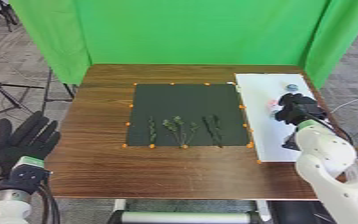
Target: Arrange flowers
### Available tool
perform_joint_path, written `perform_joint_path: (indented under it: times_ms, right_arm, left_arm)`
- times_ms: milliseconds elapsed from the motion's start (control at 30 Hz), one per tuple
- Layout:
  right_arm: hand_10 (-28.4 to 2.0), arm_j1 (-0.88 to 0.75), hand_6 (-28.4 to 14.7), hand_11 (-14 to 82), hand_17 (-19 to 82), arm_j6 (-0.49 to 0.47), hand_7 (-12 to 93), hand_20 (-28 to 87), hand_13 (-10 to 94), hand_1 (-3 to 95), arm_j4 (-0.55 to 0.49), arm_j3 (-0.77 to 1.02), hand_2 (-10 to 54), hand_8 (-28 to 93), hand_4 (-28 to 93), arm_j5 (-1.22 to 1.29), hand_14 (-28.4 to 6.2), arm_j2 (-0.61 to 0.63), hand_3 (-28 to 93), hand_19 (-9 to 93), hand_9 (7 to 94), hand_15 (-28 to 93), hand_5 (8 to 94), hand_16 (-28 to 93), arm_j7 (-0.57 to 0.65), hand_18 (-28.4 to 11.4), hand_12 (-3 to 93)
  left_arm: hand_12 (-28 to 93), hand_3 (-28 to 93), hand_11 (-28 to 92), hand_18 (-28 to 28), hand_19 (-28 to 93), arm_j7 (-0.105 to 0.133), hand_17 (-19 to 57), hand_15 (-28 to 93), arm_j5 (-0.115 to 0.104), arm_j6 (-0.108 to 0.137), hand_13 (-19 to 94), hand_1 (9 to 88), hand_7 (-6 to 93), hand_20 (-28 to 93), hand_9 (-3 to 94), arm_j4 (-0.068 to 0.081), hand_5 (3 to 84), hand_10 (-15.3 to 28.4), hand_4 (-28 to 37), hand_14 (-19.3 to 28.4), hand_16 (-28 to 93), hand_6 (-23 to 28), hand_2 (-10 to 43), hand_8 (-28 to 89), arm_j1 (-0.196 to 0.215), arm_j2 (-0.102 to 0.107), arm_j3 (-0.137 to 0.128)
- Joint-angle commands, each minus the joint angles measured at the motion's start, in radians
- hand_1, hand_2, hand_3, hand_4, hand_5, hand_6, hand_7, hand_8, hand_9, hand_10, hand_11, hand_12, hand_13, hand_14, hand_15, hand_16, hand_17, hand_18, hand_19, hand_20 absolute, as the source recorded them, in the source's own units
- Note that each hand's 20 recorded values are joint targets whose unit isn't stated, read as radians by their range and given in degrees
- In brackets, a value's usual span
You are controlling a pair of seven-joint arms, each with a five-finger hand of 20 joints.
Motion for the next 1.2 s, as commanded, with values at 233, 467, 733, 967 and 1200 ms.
perform_joint_path:
  times_ms: [233, 467, 733, 967, 1200]
  right_arm:
    - [-10.1, -0.013, -2.7, 11.8, 32, -0.063, 22, 46, 64, 45.6, 0.051, -0.031, -9.5, -14, -28, 0.01, -10.0, -0.014, 83, 84, 49.6, 71, 47.6, 32, -0.013, -23.2, 13.4]
    - [-8.2, -0.014, 2.4, 17.5, 36, -0.021, 30, 45, 70, 52.7, 0.061, -0.066, -9.5, -16, -28, -0.022, -7.8, -0.02, 79, 85, 68.8, 76, 59.2, 32, -0.021, -22.3, 18.8]
    - [-6.7, -0.02, 1.6, 7.1, 38, 0.128, 42, 45, 73, 60.0, 0.044, -0.085, -9.5, 4, -28, -0.069, -7.9, -0.008, 65, 85, 85.1, 75, 70.4, 31, 0.0, -22.6, 35.5]
    - [-6.8, 0.037, 1.4, 7.3, 39, 0.221, 42, 44, 75, 60.0, -0.034, -0.132, -9.5, 8, -28, -0.099, -7.9, -0.021, 67, 86, 87.5, 73, 72.7, 32, -0.038, -22.9, 36.8]
    - [-6.8, 0.27, 1.1, 7.1, 39, 0.247, 42, 44, 75, 59.7, -0.005, -0.368, -9.5, 9, -28, -0.101, -7.7, -0.164, 68, 86, 87.5, 72, 72.5, 32, -0.081, -23.0, 37.2]
  left_arm:
    - [9, 71, 28, 11.8, 31, -0.019, -5.0, 42, 0.02, -0.023, 23, 26.7, 18.3, 8, 31.8, -0.009, 40.5, 14.5, -28.3, 14.3, -11, 7.9, 13.3, -10, 0.016, -0.02, -0.002]
    - [9, 71, 28, 11.9, 31, -0.013, -5.1, 42, 0.015, -0.018, 23, 26.7, 18.2, 9, 32.2, -0.009, 40.6, 14.6, -28.3, 14.4, -11, 7.8, 13.4, -10, 0.013, -0.017, 0.004]
    - [9, 71, 28, 12.0, 31, -0.013, -5.1, 42, 0.009, -0.021, 23, 26.7, 18.2, 9, 32.4, -0.007, 40.7, 14.6, -28.3, 14.4, -11, 7.8, 13.5, -10, 0.007, -0.016, 0.009]
    - [9, 71, 28, 12.0, 31, -0.032, -5.1, 42, 0.017, -0.03, 23, 26.5, 18.1, 9, 32.2, 0.0, 40.6, 14.5, -28.3, 14.4, -11, 7.9, 13.3, -10, -0.001, -0.014, 0.004]
    - [9, 71, 27, 12.0, 31, -0.043, -5.1, 41, 0.023, -0.038, 23, 26.3, 17.8, 9, 31.9, 0.017, 40.4, 14.5, -28.3, 14.3, -11, 7.9, 12.9, -10, -0.02, -0.004, 0.012]
